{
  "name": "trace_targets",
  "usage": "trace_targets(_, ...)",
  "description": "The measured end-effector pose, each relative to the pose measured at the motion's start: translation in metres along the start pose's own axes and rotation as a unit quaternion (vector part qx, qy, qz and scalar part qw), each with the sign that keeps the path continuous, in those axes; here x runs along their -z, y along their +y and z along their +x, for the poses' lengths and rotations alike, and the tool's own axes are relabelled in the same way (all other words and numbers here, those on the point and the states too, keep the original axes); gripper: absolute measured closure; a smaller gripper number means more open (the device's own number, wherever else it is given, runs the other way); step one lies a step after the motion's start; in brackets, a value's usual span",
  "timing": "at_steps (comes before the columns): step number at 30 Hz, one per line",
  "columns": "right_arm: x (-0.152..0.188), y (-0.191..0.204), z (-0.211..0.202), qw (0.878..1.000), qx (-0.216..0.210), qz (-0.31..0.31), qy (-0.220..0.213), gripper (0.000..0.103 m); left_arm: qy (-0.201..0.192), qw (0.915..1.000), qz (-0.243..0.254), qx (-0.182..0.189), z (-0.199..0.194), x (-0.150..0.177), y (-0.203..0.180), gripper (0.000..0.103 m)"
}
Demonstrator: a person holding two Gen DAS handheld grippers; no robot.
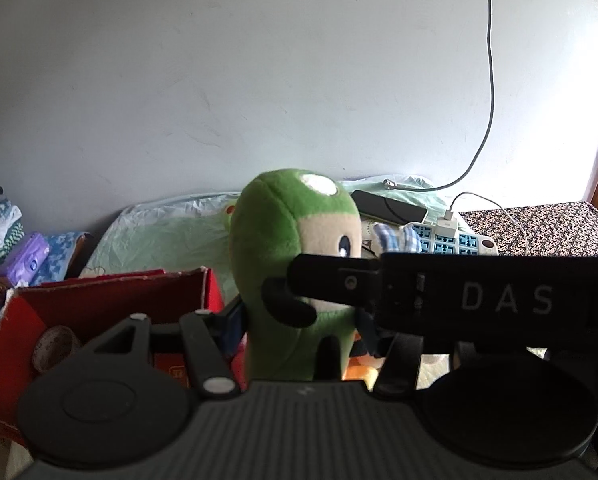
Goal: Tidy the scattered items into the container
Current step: 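Lift the green plush doll with the right gripper toward the red box, then lower the green plush doll into the red box and open the right gripper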
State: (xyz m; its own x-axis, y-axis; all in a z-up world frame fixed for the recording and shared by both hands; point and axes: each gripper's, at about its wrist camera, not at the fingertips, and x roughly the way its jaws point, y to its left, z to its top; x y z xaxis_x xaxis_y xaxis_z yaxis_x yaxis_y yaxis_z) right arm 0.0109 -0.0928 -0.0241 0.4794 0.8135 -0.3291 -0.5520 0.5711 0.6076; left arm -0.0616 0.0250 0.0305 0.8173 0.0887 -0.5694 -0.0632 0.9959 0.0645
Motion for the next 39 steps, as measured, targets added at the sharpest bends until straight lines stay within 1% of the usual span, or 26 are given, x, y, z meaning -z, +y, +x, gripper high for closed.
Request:
trace_targets(5, 0.002, 0.020, 0.010, 1.000, 0.001, 0.006, -0.003, 0.054, -0.013, 0.9996, 0.021, -0.010, -0.011, 0.007, 0.020, 0.047)
trace_targets(7, 0.004, 0.033, 0.015, 1.000, 0.003, 0.005, -0.006, 0.054, -0.010, 0.9997, 0.020, -0.007, -0.012, 0.008, 0.035, 0.047)
trace_targets(10, 0.006, 0.053, 0.031, 1.000, -0.001, 0.021, 0.000, 0.054, 0.000, 0.9997, 0.021, -0.011, -0.013, 0.014, 0.064, 0.047)
trace_targets(12, 0.010, 0.063, 0.048, 0.999, -0.008, 0.029, 0.012, 0.054, 0.011, 0.9995, 0.019, -0.022, -0.010, 0.021, 0.085, 0.047)
trace_targets(15, 0.024, 0.080, 0.078, 0.998, -0.018, 0.049, 0.034, 0.054, 0.031, 0.9987, 0.014, -0.037, -0.005, 0.032, 0.120, 0.047)
trace_targets(19, 0.042, 0.105, 0.116, 0.995, -0.031, 0.059, 0.067, 0.054, 0.056, 0.9971, -0.001, -0.053, 0.002, 0.045, 0.170, 0.047)
trace_targets(22, 0.049, 0.116, 0.144, 0.992, -0.043, 0.079, 0.088, 0.054, 0.069, 0.9954, 0.004, -0.067, 0.005, 0.051, 0.199, 0.047)
trace_targets(24, 0.052, 0.120, 0.160, 0.990, -0.044, 0.089, 0.098, 0.054, 0.080, 0.9943, 0.005, -0.070, 0.011, 0.057, 0.216, 0.047)
trace_targets(28, 0.063, 0.125, 0.187, 0.987, -0.032, 0.107, 0.117, 0.054, 0.105, 0.9922, 0.003, -0.066, 0.025, 0.069, 0.240, 0.046)
trace_targets(33, 0.077, 0.123, 0.207, 0.982, -0.015, 0.131, 0.138, 0.056, 0.128, 0.9889, 0.026, -0.070, 0.043, 0.085, 0.251, 0.045)
trace_targets(37, 0.082, 0.129, 0.218, 0.981, -0.003, 0.122, 0.150, 0.057, 0.138, 0.9881, 0.023, -0.063, 0.047, 0.092, 0.261, 0.040)
trace_targets(38, 0.083, 0.130, 0.220, 0.981, 0.001, 0.117, 0.153, 0.057, 0.138, 0.9883, 0.019, -0.061, 0.047, 0.093, 0.264, 0.037)
trace_targets(39, 0.084, 0.131, 0.222, 0.982, 0.004, 0.111, 0.155, 0.057, 0.137, 0.9887, 0.014, -0.058, 0.046, 0.093, 0.266, 0.037)
